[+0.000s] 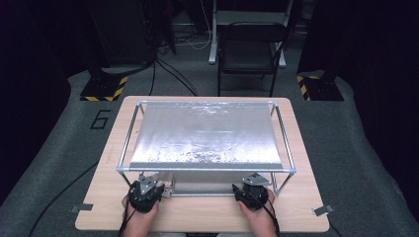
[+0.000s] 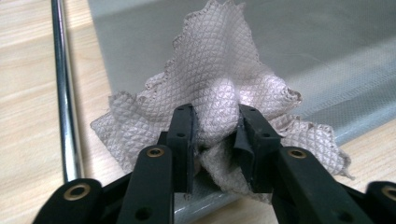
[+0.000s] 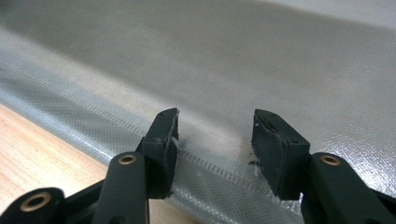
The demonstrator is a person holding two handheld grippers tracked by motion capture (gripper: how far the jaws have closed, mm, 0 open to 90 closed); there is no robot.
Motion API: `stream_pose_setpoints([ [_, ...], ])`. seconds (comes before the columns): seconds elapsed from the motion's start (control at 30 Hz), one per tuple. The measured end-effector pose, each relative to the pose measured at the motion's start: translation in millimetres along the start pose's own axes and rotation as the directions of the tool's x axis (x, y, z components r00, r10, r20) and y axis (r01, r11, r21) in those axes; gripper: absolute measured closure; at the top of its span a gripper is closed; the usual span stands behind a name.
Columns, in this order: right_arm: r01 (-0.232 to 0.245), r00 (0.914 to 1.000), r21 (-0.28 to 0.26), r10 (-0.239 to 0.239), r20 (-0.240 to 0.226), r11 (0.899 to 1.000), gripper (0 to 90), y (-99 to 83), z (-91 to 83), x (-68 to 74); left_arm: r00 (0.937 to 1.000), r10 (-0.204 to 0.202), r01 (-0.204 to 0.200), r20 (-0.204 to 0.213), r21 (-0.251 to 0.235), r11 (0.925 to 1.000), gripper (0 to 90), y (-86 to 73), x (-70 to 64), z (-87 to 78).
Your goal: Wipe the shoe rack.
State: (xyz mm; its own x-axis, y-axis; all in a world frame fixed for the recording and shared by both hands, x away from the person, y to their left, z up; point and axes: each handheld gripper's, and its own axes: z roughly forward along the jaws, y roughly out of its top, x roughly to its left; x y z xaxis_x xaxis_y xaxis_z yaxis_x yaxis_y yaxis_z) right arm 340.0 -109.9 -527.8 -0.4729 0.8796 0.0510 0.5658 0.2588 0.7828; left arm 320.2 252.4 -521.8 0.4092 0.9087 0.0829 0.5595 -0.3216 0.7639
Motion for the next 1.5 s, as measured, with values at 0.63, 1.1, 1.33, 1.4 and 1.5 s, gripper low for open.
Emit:
stream_pose_setpoints([
  [0.63,-0.003,1.0,-0.001,0.003,0.003,1.0,51.0,0.0,0.1,0.7,0.9968,-0.074,0.075,0.031,-0.047,0.996,72.4,-0.4,4.5,-26.7],
  [1.1,0.018,0.9998,-0.007,-0.018,0.01,1.0,51.0,0.4,1.5,-0.1,0.9918,-0.124,0.126,0.032,-0.077,0.989,72.4,-13.5,18.4,-55.4],
  [1.33,0.013,0.9999,-0.007,-0.013,0.011,1.0,51.0,0.6,1.0,0.0,0.9918,-0.125,0.127,0.025,-0.08,0.9887,72.4,-15.9,22.0,-63.6],
  [1.4,0.012,0.9999,-0.006,-0.012,0.011,1.0,51.0,0.6,1.0,0.0,0.9918,-0.126,0.127,0.025,-0.081,0.9885,72.4,-16.7,22.0,-64.4],
  [1.5,0.012,0.9999,-0.007,-0.012,0.011,1.0,51.0,0.6,1.1,-0.1,0.9913,-0.13,0.131,0.019,-0.09,0.9873,72.6,-18.8,22.7,-66.3],
])
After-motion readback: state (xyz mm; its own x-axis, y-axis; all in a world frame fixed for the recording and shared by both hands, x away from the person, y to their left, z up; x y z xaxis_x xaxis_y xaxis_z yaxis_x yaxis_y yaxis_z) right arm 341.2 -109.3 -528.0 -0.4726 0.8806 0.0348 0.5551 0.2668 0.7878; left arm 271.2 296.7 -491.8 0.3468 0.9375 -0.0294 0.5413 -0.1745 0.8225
